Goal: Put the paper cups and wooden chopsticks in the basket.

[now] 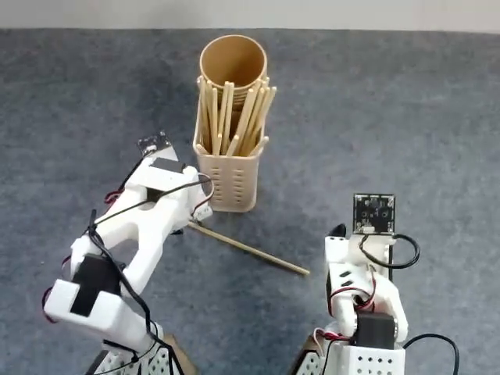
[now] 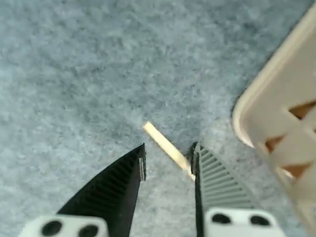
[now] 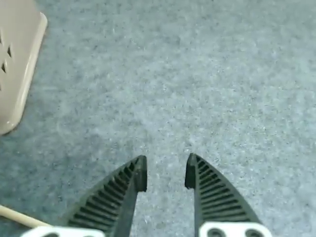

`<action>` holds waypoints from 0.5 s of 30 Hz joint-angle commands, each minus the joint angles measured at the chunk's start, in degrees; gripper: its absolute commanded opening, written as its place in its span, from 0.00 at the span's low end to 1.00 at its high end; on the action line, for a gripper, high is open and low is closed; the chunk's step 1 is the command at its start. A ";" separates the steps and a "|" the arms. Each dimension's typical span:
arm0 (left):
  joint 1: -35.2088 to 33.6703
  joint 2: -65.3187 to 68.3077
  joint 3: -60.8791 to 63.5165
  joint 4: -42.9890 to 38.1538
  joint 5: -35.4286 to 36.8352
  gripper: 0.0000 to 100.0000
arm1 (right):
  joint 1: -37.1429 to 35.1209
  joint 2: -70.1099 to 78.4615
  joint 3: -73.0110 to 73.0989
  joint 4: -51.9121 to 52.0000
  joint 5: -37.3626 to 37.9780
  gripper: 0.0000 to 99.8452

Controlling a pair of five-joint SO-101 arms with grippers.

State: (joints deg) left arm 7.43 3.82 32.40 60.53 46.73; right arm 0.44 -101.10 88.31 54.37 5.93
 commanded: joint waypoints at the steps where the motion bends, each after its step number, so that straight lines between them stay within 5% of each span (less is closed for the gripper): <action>1: 0.31 2.77 -1.63 -2.37 0.18 0.07 | 0.66 -0.75 -0.13 0.13 0.18 0.14; 3: -1.63 3.21 -1.63 -4.22 -2.81 0.00 | 0.57 -0.75 -0.13 0.13 0.18 0.14; 15: -17.89 3.12 -8.40 -4.57 -3.34 0.01 | -1.54 -0.84 -0.13 0.13 0.18 0.14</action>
State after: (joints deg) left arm -1.80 7.16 28.70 56.40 43.91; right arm 0.44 -101.45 88.31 54.37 5.93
